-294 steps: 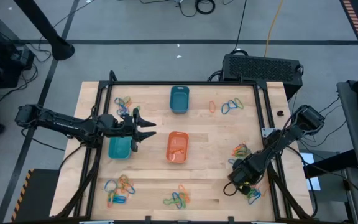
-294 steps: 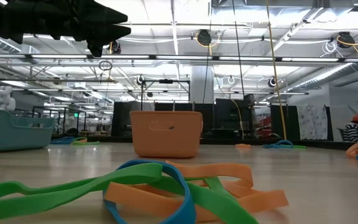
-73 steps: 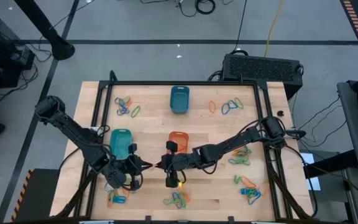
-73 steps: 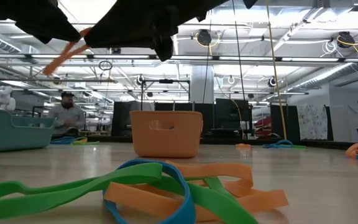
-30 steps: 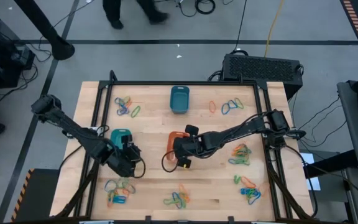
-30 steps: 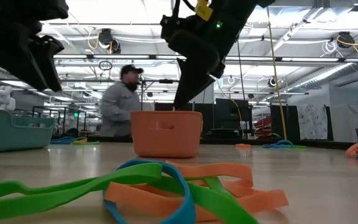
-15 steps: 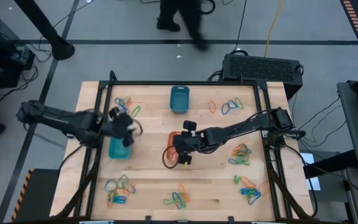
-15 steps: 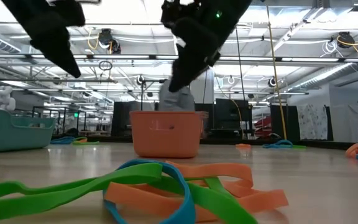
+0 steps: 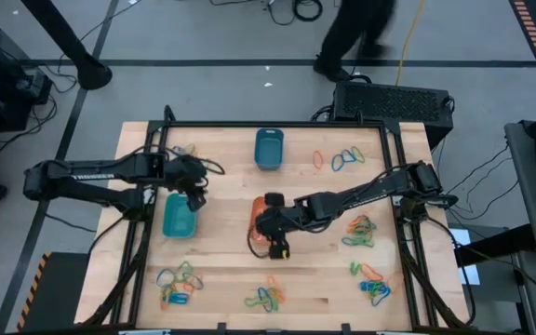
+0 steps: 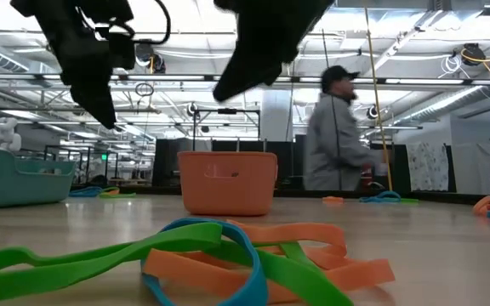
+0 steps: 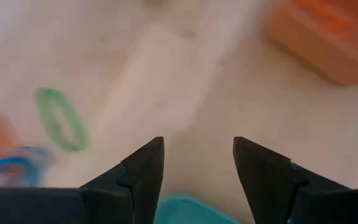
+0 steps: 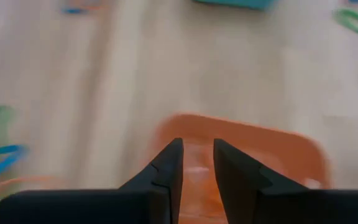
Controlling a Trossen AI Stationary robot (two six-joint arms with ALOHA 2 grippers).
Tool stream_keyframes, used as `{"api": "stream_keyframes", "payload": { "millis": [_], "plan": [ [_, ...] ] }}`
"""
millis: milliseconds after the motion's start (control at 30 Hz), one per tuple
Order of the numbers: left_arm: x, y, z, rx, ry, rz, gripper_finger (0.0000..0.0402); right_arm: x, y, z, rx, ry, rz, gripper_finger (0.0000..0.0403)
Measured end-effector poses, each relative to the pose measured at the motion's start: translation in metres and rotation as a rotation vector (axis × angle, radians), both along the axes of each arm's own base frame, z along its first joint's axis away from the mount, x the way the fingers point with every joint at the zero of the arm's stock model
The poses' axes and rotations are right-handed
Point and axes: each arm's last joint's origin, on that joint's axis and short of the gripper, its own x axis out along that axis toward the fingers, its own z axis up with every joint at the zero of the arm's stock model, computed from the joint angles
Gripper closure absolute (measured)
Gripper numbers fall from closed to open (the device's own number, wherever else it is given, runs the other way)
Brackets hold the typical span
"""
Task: Sort rubber bands into baskets
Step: Put the orange rubber band into the orange bin
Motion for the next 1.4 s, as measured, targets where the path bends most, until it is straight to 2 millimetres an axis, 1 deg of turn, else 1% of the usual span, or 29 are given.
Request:
{"api": "stream_keyframes", "payload": {
  "millis": [133,267,433,567,667,800,900,967,1133,1400],
  "plan": [
    [0.009,-0.024,0.002,-0.026,-0.098,-0.095,0.0203,-0.005,0.021,0.007,0.01,-0.031,0.083,0.0323],
    [0.021,-0.057,0.002,-0.043,-0.26,-0.268,0.0203,-0.012,0.043,0.006,0.031,-0.023,0.117,0.0323],
    [0.029,-0.094,-0.007,-0.041,-0.419,-0.477,0.0204,-0.018,0.07,-0.004,0.101,0.009,0.1,0.0323],
    [0.036,-0.112,-0.016,0.05,-0.499,-0.58,0.0204,-0.019,0.087,-0.014,0.14,0.022,0.087,0.0323],
    [0.044,-0.119,-0.02,0.121,-0.554,-0.631,0.0204,-0.02,0.095,-0.025,0.113,0.043,0.123,0.0323],
    [0.053,-0.123,-0.024,0.193,-0.577,-0.698,0.0204,-0.018,0.102,-0.046,0.051,0.086,0.189,0.0323],
    [0.056,-0.124,-0.022,0.249,-0.601,-0.758,0.0204,-0.012,0.106,-0.065,0.04,0.098,0.196,0.0323],
    [0.057,-0.125,-0.019,0.277,-0.629,-0.777,0.0204,-0.009,0.107,-0.074,0.038,0.098,0.199,0.0323],
    [0.057,-0.121,-0.014,0.304,-0.659,-0.78,0.0204,-0.005,0.109,-0.077,0.01,0.063,0.246,0.0323],
    [0.056,-0.121,-0.019,0.25,-0.61,-0.767,0.0204,-0.005,0.109,-0.078,0.011,0.065,0.239,0.0323]
  ]
}}
